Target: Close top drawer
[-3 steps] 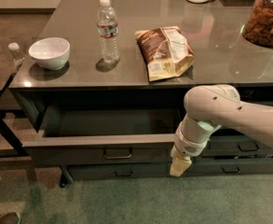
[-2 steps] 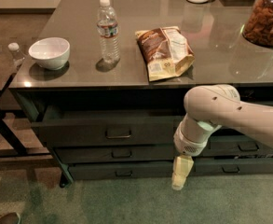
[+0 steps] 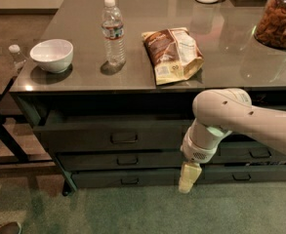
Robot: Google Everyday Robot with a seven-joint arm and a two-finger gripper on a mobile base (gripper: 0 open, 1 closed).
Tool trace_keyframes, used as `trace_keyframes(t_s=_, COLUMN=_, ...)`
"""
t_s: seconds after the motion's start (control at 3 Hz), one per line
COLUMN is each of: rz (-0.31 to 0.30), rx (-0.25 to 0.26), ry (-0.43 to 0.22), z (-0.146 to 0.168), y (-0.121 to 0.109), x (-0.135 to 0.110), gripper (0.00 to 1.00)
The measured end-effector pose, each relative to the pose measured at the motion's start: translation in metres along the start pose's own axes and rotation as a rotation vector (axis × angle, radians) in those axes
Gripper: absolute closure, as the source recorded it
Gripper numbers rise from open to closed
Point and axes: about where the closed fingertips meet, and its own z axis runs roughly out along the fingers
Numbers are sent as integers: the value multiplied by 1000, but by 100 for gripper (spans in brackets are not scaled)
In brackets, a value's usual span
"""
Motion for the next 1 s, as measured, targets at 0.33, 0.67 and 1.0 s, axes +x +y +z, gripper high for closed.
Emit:
trace_keyframes(t_s=0.33, rz=0, rx=0, ry=0, z=0, y=0, x=0, gripper=42)
trace_keyframes(t_s=0.67, rz=2, rx=7, ry=-2, z=0, y=-2, x=1, gripper=65)
trace_keyframes(t_s=1.0, rz=27, rx=40, ry=-2, z=-5, y=-19, x=0, gripper=89)
